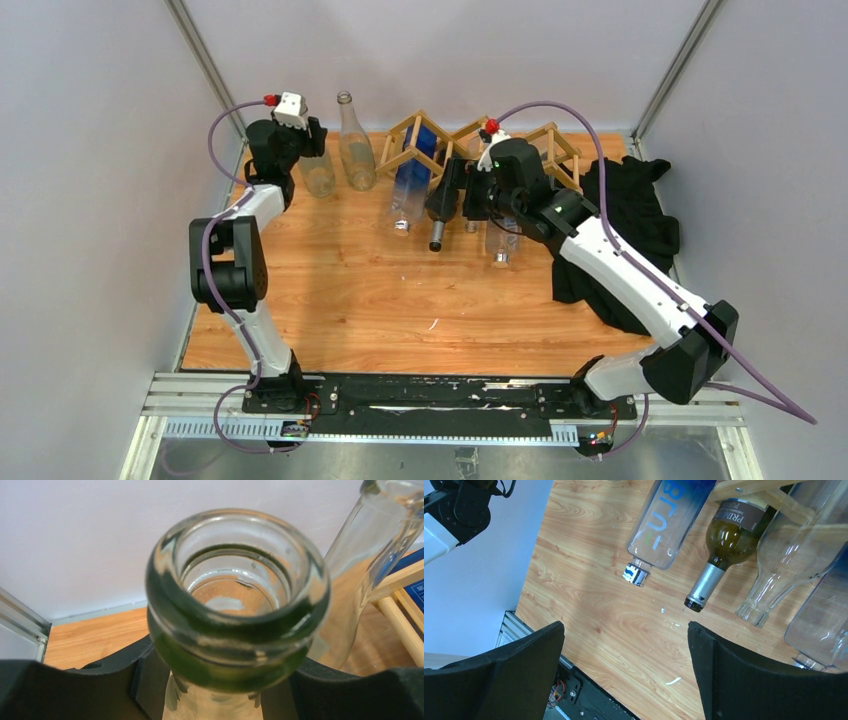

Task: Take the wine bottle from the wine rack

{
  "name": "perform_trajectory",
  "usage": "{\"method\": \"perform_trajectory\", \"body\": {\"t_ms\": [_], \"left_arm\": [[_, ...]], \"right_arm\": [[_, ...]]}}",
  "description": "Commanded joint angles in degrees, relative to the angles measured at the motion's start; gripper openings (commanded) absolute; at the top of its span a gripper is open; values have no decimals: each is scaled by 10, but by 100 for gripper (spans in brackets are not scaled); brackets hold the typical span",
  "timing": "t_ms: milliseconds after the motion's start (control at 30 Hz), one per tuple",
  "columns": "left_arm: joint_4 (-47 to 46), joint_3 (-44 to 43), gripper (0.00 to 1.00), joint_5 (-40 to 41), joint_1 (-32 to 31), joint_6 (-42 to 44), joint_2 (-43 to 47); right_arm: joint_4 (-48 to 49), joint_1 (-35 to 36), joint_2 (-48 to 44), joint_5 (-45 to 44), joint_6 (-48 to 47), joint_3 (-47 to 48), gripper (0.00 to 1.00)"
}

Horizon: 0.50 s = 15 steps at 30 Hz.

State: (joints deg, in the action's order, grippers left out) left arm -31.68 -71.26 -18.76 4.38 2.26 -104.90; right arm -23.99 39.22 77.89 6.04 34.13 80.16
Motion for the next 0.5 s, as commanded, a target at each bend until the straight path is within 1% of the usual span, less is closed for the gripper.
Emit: {"method": "perform_trajectory", "body": {"t_ms": [0,67,200,233,300,333,467], "left_arm": [[-109,-31,38,0,4,-5,7],[-109,-27,52,0,5,-8,8],[-105,-22,70,-7,6,-4,14],[-101,-19,76,-9,7,0,19],[-86,-18,94,-10,7,3,27],[-76,-17,99,-11,8,2,32],[-38,-6,100,-18,12,1,66]], "right_arm": [[18,-6,16,-3,22,-14,97],[22,-5,25,-8,27,-13,97],[29,-4,54,-23,41,-5,98],[30,-3,62,-28,45,-2,98],[34,-1,78,-38,52,4,98],[35,0,86,-46,58,7,98],[45,5,123,-97,78,20,98]]}}
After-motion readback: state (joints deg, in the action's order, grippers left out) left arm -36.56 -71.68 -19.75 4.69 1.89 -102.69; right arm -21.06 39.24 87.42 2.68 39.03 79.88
